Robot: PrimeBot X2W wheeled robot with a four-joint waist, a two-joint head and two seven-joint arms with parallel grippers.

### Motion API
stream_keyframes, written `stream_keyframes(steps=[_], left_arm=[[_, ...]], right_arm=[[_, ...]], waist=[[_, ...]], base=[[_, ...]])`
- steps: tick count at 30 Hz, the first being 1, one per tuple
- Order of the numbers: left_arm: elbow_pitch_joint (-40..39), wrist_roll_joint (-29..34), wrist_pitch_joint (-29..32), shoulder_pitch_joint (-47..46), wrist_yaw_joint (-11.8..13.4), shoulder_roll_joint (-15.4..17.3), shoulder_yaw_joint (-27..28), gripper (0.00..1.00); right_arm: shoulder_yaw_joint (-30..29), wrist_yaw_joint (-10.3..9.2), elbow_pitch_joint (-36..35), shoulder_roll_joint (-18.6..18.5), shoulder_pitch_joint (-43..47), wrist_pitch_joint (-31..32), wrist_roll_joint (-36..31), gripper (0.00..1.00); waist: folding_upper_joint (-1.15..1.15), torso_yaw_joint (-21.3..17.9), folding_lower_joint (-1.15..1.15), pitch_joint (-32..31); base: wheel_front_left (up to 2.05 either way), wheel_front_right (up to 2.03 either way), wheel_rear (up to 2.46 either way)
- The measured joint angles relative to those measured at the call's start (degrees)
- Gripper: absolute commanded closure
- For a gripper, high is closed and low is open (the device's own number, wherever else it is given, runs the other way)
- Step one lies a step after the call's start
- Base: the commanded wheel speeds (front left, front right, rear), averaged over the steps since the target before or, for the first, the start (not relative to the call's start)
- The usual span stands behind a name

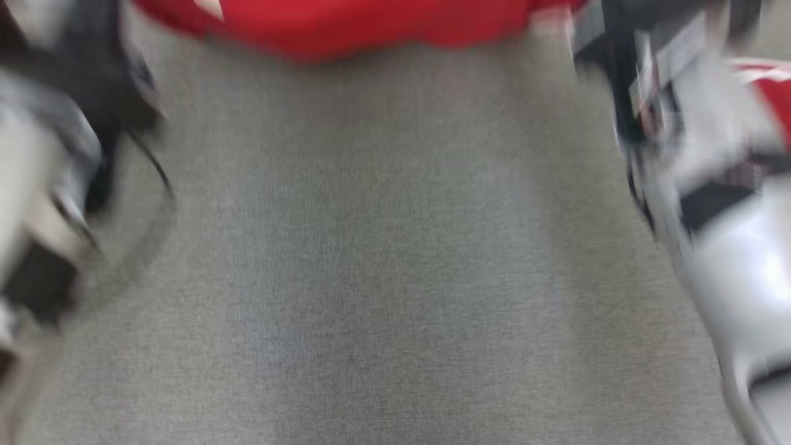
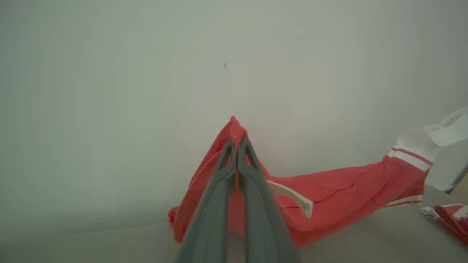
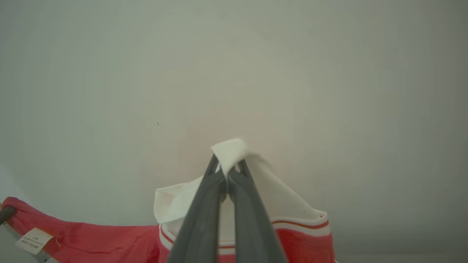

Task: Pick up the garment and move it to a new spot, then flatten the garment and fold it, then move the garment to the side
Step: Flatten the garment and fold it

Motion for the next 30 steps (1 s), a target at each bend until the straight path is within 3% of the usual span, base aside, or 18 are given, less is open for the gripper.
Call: stream_keyframes(steps=[5,10,16,19,30], left_arm=[[-14.4,-0.1,-0.4,18.4,6.0,1.8,2.1,1.0],[-23.8,0.1,-0.4,35.3,11.3,1.9,5.2,1.0],[-27.8,0.5,-0.4,50.9,13.6,0.6,8.9,1.0],[-27.5,4.3,-0.4,56.4,15.1,0.1,9.1,1.0],[-21.1,10.8,-0.4,67.8,15.3,-1.7,11.3,1.0]], right_arm=[[1.9,0.0,-13.0,-7.1,21.2,0.7,5.5,1.0],[-0.4,0.0,-21.4,-9.7,39.8,2.0,7.6,1.0],[-4.7,0.0,-26.3,-9.2,56.4,2.8,4.4,1.0],[-6.5,0.0,-27.6,-6.8,64.0,3.5,3.3,1.0],[-8.5,0.0,-33.1,-0.2,86.0,8.7,-4.2,1.0]], waist=[[-0.01,-0.3,-0.01,-4.1],[-0.01,-0.2,-0.01,-7.3],[-0.01,-0.5,-0.01,-10.1],[-0.01,-0.5,-0.01,-11.5],[-0.01,0.3,0.0,-16.6]], base=[[0.0,0.0,0.0],[0.0,0.0,0.0],[0.0,0.0,0.0],[0.0,0.0,0.0],[0.0,0.0,0.0]])
